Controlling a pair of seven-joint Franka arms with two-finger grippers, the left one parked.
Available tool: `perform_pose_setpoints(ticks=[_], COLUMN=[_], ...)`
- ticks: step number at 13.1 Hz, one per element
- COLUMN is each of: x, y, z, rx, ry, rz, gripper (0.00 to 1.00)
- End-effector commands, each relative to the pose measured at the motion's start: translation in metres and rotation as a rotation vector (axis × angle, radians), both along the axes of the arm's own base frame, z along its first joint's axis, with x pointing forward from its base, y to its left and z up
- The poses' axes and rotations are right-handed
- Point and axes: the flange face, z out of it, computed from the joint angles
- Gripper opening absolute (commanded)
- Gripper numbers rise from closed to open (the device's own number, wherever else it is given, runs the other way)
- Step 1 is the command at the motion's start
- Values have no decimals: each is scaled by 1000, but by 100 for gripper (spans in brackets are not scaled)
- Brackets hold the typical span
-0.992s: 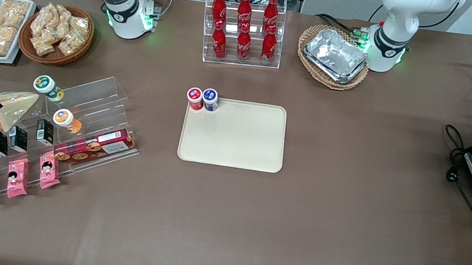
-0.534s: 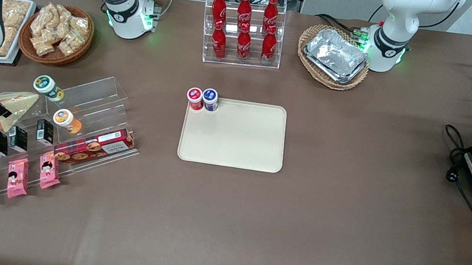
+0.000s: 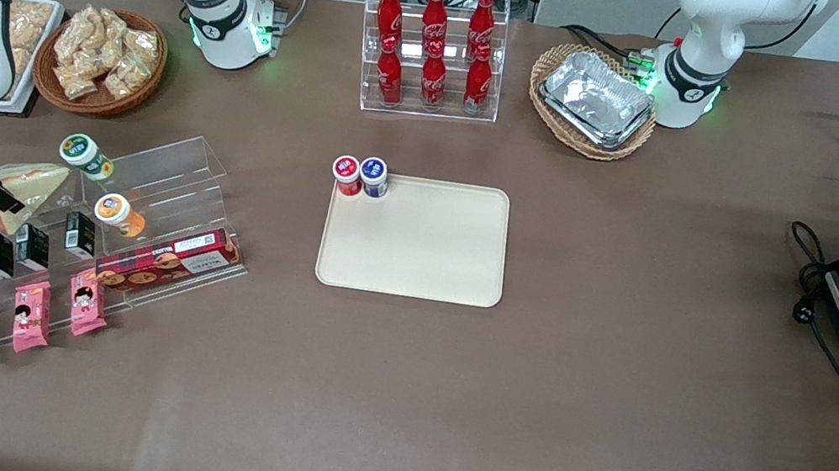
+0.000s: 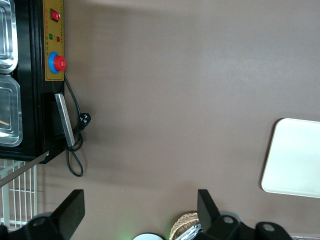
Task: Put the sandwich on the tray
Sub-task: 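Lift the sandwich off the rack with the right gripper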
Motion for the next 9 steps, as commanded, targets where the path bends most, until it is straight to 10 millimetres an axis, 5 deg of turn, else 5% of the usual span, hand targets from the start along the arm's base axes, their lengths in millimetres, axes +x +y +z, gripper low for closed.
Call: perform_pose_setpoints(ticks=[1, 6, 9], x=[2, 11, 24], y=[3, -6, -7], z=[0, 25, 71], rx=[-13, -23, -15], ry=[-10, -22, 5], rz=[14, 80, 136], gripper=[48, 44, 44])
